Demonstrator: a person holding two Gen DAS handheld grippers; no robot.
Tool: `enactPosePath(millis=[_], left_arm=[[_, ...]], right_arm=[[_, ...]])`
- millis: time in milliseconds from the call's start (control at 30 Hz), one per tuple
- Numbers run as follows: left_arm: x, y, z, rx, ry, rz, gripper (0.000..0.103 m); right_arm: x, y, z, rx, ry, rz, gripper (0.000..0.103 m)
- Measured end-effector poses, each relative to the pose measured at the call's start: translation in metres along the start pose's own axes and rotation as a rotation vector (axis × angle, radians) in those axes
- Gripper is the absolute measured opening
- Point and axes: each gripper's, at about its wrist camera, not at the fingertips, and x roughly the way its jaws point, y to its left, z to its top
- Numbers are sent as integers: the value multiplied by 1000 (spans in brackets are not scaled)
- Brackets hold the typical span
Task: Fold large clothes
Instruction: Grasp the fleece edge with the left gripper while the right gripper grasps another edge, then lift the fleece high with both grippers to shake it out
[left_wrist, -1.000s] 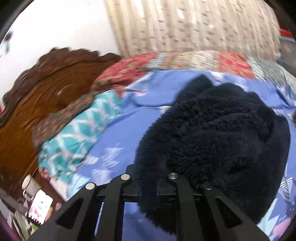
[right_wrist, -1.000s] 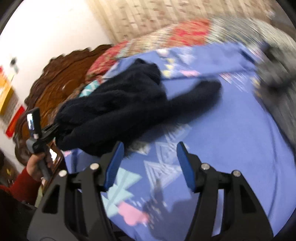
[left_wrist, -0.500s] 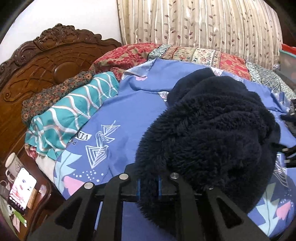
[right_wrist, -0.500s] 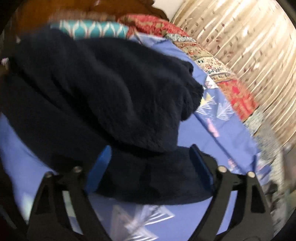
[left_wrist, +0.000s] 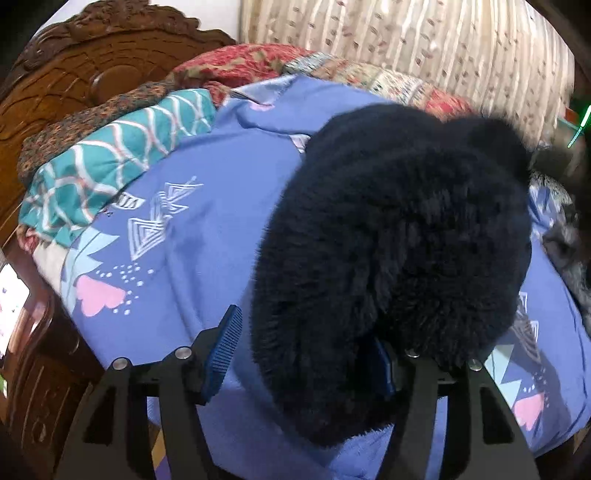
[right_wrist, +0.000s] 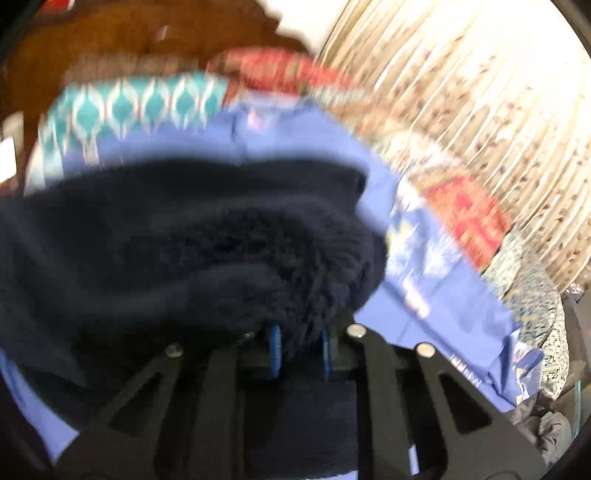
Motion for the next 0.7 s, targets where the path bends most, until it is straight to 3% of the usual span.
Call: enactPosePath(millis=[67, 133, 233, 433, 600, 700], left_arm=[[-2, -8, 2, 36, -34, -11, 81], [-8, -13, 8, 69, -78, -10, 54], [-22, -17, 31, 74, -126, -8, 43], [-132, -31, 109, 100, -430, -90, 40], [-273, -20, 172, 77, -779, -146, 40], [-337, -26, 194, 116, -892, -172, 40]], right_arm=[[-40, -6, 22, 9, -95, -36, 12], [-78, -20, 46, 31, -185, -80, 11], [-135, -43, 80, 79, -312, -138, 10], [-265, -71, 133, 89, -526, -304, 10], [-378, -109, 164, 139, -647, -412, 10], [-444, -123, 173, 133, -703, -490, 10]])
